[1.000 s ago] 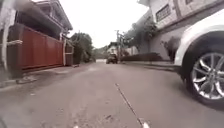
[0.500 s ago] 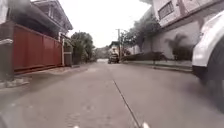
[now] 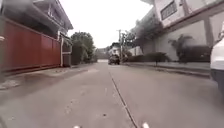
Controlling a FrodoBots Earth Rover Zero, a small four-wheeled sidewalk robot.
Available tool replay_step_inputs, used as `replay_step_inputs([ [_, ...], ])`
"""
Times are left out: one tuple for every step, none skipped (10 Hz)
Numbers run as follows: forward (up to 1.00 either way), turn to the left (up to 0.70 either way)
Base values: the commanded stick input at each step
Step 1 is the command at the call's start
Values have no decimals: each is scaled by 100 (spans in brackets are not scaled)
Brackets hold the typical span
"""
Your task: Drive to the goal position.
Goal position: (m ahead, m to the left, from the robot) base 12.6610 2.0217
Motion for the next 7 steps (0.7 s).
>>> replay_step_inputs([
  [85,1],
  [85,1],
  [85,1],
  [85,1],
  [85,1],
  [85,1],
  [85,1],
])
